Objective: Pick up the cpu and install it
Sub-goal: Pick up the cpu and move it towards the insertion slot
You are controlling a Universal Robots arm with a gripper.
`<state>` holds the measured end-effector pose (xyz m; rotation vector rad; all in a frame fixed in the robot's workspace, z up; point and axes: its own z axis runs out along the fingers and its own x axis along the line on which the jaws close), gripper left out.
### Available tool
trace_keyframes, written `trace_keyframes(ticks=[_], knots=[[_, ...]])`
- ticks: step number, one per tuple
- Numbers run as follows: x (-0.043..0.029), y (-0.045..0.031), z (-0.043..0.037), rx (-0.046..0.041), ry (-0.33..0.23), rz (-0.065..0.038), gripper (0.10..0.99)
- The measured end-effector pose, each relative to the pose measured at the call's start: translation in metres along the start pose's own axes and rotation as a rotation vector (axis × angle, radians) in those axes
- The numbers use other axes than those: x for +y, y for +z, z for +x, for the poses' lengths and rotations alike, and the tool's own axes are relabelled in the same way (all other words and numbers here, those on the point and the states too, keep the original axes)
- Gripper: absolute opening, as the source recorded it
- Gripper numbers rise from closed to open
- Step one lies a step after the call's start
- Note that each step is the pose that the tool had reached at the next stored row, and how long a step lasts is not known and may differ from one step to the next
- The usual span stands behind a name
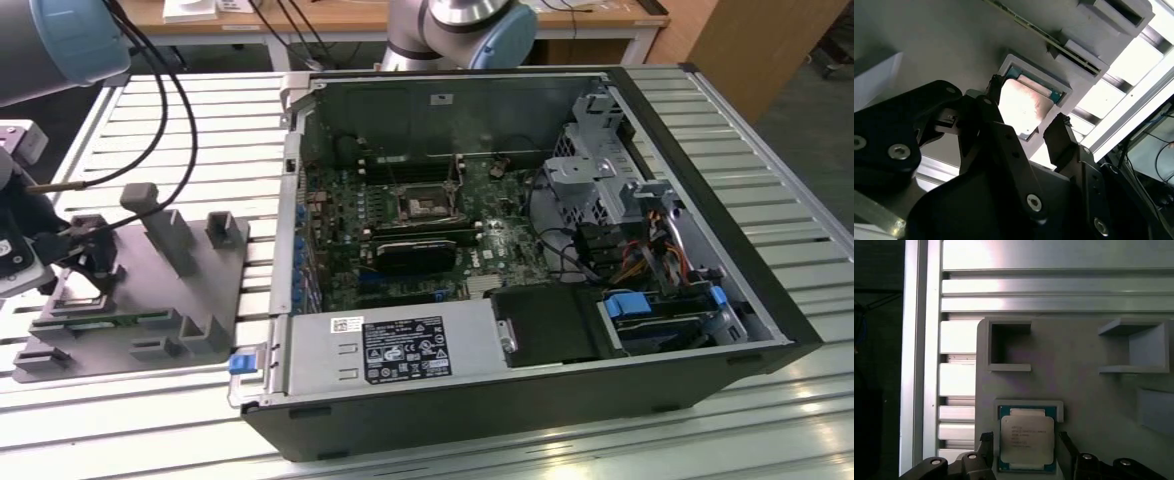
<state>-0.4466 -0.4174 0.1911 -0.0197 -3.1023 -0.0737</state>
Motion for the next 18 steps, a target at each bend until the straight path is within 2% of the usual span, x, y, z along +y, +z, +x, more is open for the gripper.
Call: trace_keyframes(ticks=[11, 12, 13, 18], knots=[[0.0022, 0.0085, 0.0003, 0.0002, 0.000, 0.000, 0.608], [0.0023, 0.0088, 0.0004, 0.0005, 0.000, 0.000, 0.608], [0.0023, 0.0088, 0.0004, 0.0006, 0.000, 0.000, 0.545], [0.0025, 0.0068, 0.0003, -0.0008, 0.000, 0.000, 0.545]])
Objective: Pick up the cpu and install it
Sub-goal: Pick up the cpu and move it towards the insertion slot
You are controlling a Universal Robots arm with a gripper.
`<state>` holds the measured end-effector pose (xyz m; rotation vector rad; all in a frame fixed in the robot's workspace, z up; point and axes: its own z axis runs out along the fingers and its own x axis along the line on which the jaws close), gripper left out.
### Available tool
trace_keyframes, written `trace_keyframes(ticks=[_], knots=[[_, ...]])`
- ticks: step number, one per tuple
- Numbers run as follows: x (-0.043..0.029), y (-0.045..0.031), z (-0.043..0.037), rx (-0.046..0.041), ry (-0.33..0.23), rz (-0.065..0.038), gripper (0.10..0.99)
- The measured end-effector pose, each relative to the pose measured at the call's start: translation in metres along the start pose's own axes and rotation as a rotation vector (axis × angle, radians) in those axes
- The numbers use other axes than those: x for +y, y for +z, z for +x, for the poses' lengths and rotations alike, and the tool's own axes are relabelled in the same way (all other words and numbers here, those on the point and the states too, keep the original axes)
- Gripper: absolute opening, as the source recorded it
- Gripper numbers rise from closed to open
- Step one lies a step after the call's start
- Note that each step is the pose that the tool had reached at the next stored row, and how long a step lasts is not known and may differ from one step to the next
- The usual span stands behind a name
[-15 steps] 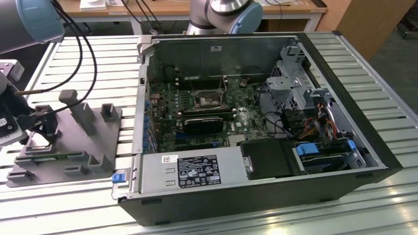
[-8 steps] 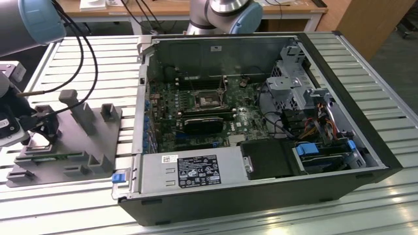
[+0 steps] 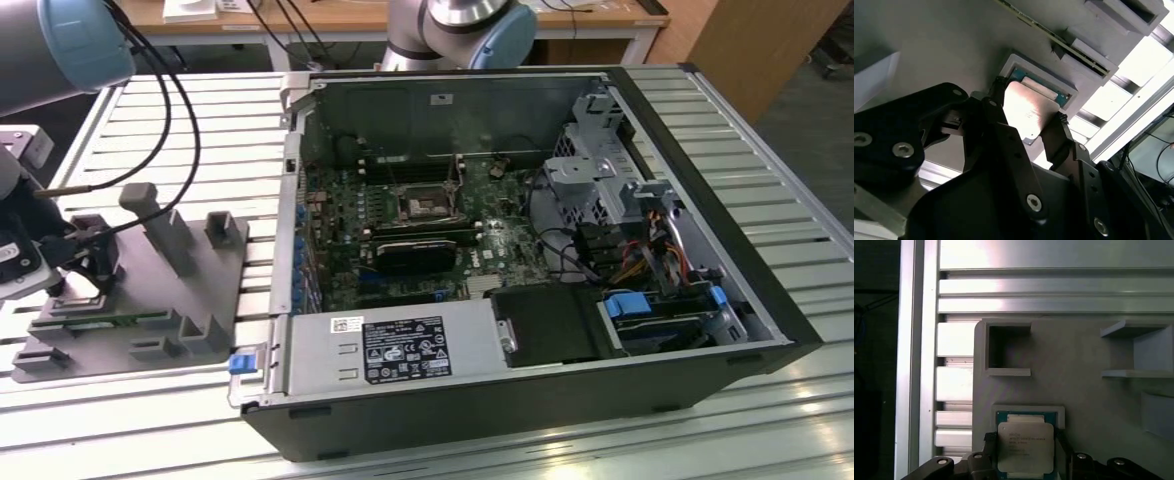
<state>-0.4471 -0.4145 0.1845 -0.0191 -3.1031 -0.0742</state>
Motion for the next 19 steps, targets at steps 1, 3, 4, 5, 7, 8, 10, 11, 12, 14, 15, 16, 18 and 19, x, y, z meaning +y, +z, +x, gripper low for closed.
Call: trace_keyframes(ticks=[1, 3, 4, 5, 7, 8, 10, 11, 12, 14, 15, 16, 18, 19], knots=[[0.0000, -0.0010, 0.0001, 0.0002, 0.000, 0.000, 0.545], [0.0001, -0.0031, 0.0002, 0.0003, 0.000, 0.000, 0.545], [0.0002, -0.0045, 0.0002, 0.0002, 0.000, 0.000, 0.545], [0.0003, -0.0063, 0.0003, 0.0004, 0.000, 0.000, 0.545], [0.0004, -0.0093, 0.0004, 0.0004, 0.000, 0.000, 0.545], [0.0005, -0.0107, 0.0005, 0.0003, 0.000, 0.000, 0.545], [0.0006, -0.0127, 0.0005, 0.0002, 0.000, 0.000, 0.545], [0.0006, -0.0138, 0.0006, 0.0003, 0.000, 0.000, 0.545], [0.0007, -0.0147, 0.0006, 0.0002, 0.000, 0.000, 0.545], [0.0007, -0.0150, 0.0006, -0.0001, 0.000, -0.001, 0.545], [0.0007, -0.0150, 0.0006, -0.0001, 0.000, -0.001, 0.545], [0.0007, -0.0153, 0.0006, 0.0001, 0.000, -0.001, 0.545], [0.0008, -0.0165, 0.0007, 0.0004, 0.000, -0.001, 0.545], [0.0008, -0.0170, 0.0007, 0.0002, 0.000, -0.001, 0.545]])
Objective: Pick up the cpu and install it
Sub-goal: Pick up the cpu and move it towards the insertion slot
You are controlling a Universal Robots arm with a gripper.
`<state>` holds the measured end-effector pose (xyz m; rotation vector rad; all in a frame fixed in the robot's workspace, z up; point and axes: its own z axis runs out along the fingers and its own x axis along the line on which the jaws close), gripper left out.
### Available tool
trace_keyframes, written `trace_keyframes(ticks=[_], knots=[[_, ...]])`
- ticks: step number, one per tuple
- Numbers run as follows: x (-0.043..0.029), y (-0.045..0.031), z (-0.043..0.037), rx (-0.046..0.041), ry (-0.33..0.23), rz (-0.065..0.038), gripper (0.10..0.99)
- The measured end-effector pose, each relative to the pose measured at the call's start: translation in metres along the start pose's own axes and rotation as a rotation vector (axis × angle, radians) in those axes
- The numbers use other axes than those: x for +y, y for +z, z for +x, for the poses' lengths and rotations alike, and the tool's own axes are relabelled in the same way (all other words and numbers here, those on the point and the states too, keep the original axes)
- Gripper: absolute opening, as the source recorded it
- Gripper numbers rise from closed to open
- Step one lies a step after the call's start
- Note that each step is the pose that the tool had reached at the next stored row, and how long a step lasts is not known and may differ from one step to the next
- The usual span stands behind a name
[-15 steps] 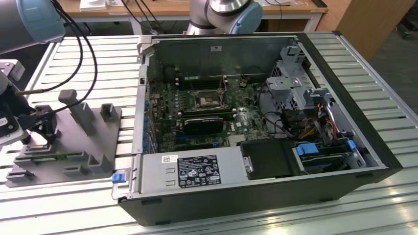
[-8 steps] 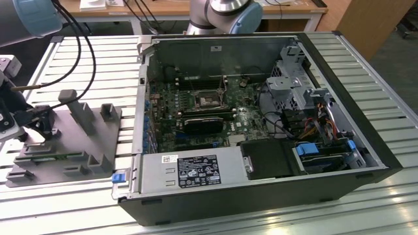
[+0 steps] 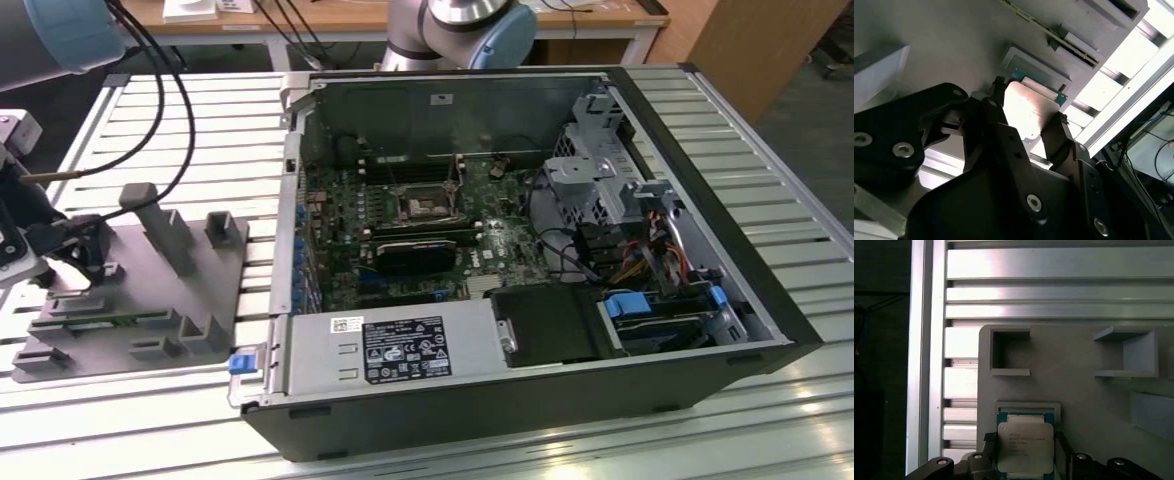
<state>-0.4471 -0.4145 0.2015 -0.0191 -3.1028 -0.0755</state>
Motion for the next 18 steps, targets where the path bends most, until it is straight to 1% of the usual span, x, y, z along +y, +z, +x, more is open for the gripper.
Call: trace_keyframes(ticks=[14, 18], knots=[[0.0004, -0.0085, 0.0003, 0.0000, 0.000, 0.000, 0.545], [0.0006, -0.0119, 0.0005, 0.0000, 0.000, 0.000, 0.545]])
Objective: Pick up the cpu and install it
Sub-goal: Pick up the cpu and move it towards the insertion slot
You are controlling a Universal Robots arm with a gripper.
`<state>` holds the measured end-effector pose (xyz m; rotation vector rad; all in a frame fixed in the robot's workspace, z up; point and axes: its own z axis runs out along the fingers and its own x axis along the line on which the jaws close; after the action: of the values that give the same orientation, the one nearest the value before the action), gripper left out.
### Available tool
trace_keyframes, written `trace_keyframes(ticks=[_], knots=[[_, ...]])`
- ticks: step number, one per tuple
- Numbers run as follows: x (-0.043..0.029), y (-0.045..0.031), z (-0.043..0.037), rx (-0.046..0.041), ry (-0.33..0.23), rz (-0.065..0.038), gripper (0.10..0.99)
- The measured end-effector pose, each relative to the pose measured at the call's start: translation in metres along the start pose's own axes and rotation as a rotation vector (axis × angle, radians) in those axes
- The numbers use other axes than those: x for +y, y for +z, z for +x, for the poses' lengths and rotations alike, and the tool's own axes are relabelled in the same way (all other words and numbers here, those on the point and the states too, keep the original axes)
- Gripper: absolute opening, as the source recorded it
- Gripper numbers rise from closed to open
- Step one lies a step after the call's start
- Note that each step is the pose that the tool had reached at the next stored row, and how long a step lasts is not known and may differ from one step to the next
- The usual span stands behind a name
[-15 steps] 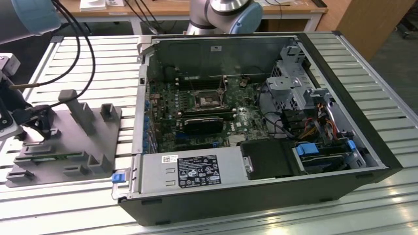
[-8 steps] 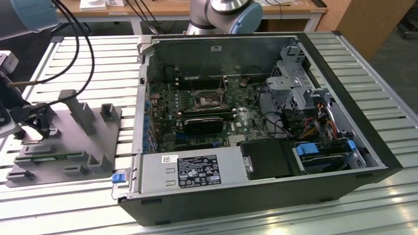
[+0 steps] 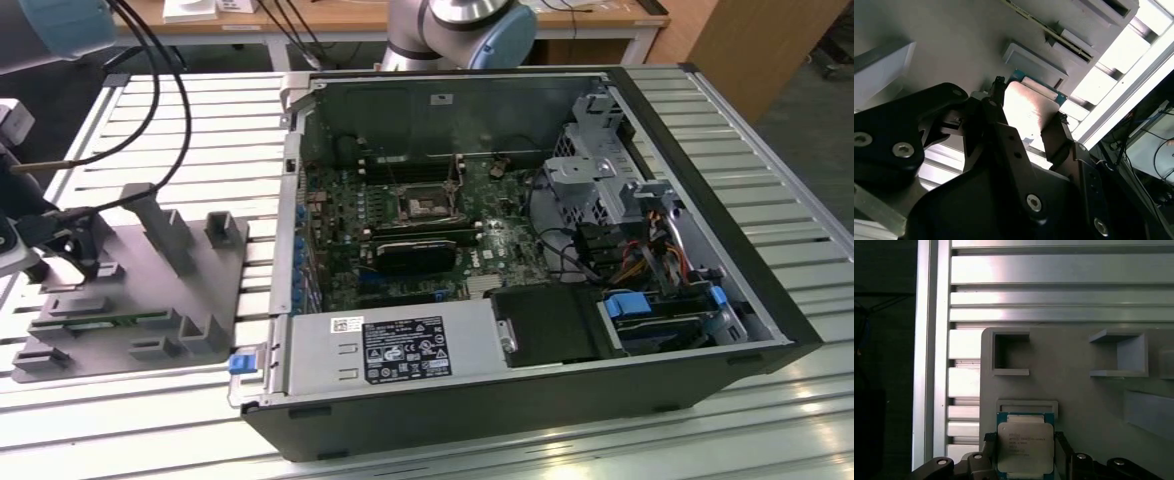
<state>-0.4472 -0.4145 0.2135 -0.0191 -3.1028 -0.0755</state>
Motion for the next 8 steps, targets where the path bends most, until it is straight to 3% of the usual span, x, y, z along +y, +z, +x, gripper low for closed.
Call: trace_keyframes(ticks=[8], knots=[[0.0005, -0.0071, 0.0003, -0.0001, 0.000, 0.000, 0.545]])
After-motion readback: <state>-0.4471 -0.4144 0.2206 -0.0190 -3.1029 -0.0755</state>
